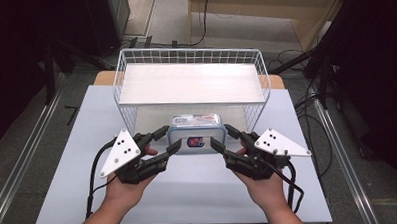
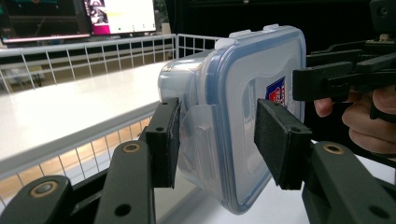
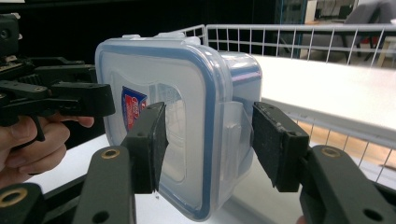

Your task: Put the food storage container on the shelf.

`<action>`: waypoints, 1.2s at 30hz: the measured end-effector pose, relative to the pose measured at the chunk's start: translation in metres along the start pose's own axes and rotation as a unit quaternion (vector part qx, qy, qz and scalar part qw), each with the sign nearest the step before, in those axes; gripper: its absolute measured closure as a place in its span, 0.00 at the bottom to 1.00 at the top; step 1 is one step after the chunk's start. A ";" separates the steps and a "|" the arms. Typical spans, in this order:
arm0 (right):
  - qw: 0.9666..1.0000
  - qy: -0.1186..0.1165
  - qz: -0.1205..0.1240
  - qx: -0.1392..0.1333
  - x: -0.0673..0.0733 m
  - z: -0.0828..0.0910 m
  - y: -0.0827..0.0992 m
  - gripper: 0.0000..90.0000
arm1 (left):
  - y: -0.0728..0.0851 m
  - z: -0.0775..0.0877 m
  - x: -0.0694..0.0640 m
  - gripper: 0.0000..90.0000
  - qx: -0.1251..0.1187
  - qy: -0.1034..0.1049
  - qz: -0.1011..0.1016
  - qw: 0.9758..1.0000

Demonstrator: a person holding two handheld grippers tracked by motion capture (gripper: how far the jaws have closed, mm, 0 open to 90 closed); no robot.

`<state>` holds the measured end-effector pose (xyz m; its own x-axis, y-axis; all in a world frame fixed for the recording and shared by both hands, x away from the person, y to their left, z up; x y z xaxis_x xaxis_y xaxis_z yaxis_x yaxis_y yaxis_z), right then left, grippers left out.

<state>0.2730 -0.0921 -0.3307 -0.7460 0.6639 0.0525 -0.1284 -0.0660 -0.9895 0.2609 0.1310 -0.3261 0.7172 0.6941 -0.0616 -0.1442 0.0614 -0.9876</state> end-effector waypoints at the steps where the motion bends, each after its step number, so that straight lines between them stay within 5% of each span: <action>1: 1.000 0.000 0.004 -0.001 -0.001 0.000 -0.003 0.53 | -0.003 -0.001 0.001 0.58 -0.005 -0.001 -0.001 1.000; 16: 0.999 0.013 0.020 -0.027 -0.021 -0.015 -0.028 0.53 | -0.026 -0.019 0.019 0.58 -0.023 0.001 -0.018 1.000; 36: 0.999 0.029 0.035 -0.026 -0.048 -0.052 -0.059 0.52 | -0.051 -0.045 0.064 0.57 -0.037 0.010 -0.015 0.999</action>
<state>0.3498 -0.0814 -0.2822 -0.7129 0.7009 -0.0241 -0.0412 -0.0762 -0.9962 0.3451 0.1401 -0.2857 0.7344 0.6778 -0.0347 -0.0731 0.0281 -0.9969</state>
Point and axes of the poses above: each handheld gripper's, and its own axes: z roughly backward along the jaws, y roughly out of its underside, x roughly to its left, the point moved 5 cm from there along -z, roughly forward along the jaws, and after that the axes turned 5 degrees about z, right-handed, at the moved point
